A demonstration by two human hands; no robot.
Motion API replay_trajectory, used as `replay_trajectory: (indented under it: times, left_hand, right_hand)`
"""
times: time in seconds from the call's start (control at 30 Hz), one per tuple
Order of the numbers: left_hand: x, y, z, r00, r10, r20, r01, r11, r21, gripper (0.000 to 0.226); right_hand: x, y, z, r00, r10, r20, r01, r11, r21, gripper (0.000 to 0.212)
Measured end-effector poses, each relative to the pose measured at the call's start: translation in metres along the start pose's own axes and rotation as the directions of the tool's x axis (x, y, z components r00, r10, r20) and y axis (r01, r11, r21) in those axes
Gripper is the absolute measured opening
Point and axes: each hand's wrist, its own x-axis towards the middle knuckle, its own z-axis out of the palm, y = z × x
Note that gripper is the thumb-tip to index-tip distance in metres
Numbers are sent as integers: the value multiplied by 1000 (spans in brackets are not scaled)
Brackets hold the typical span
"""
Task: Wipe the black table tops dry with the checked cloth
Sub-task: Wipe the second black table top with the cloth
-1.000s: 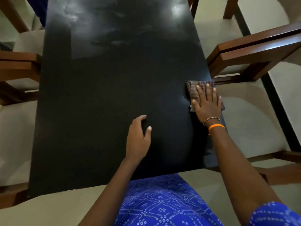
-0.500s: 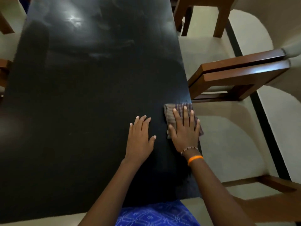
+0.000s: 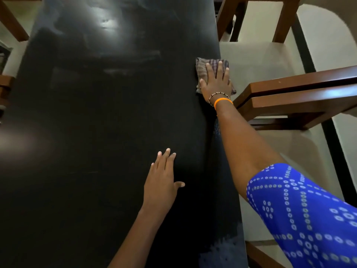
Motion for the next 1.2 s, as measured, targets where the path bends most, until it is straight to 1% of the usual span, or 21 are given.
replay_trajectory:
  times: [0.1, 0.2, 0.3, 0.4, 0.47, 0.6, 0.73, 0.83, 0.97, 1.03, 1.1, 1.2]
  left_hand:
    - [-1, 0, -1, 1000, 1, -6, -1, 1000, 22, 85]
    - [-2, -1, -1, 1000, 13, -6, -12, 1000, 28, 85]
    - [-6, -3, 0, 998, 42, -36, -41, 999, 26, 80]
    - [-20, -2, 7, 991, 94, -94, -97, 995, -21, 71]
    - [-35, -3, 14, 988, 127, -88, -130, 991, -28, 69]
    - [-73, -8, 28, 976, 215, -22, -215, 977, 9, 72]
    - [-102, -20, 32, 964, 265, -21, -265, 963, -53, 65]
    - [-122, -36, 31, 964, 264, -39, -267, 959, -95, 60]
    - [-149, -63, 26, 965, 259, -53, -263, 960, -99, 62]
    - [-165, -80, 21, 965, 250, -77, -258, 960, -108, 63]
    - [-182, -100, 14, 966, 231, -115, -244, 963, -116, 62]
    - [-205, -131, 5, 970, 166, -179, -193, 971, -145, 61]
  right_hand:
    - [-16, 3, 1, 1000, -11, 12, 10, 1000, 7, 60]
    - [-57, 10, 9, 1000, -13, -27, 13, 1000, -1, 60]
    - [-115, 22, 19, 998, -22, -65, 20, 999, -25, 60]
    - [-174, 36, 29, 998, -12, -65, 8, 998, -59, 61]
    - [-210, 43, 35, 999, -2, -46, -1, 998, -59, 62]
    - [-290, 57, 43, 999, 42, -15, -43, 996, -74, 63]
    - [-394, 80, 55, 999, 49, -11, -49, 996, -76, 62]
    - [-458, 86, 64, 994, 96, -45, -100, 991, -90, 60]
    - [-471, 69, 78, 973, 216, -85, -221, 973, -63, 60]
    - [-469, 50, 86, 968, 232, -98, -239, 968, -73, 62]
    - [-471, 20, 97, 982, 169, -82, -176, 981, -85, 64]
    - [-475, -42, 118, 1000, 16, -19, -18, 997, -78, 66]
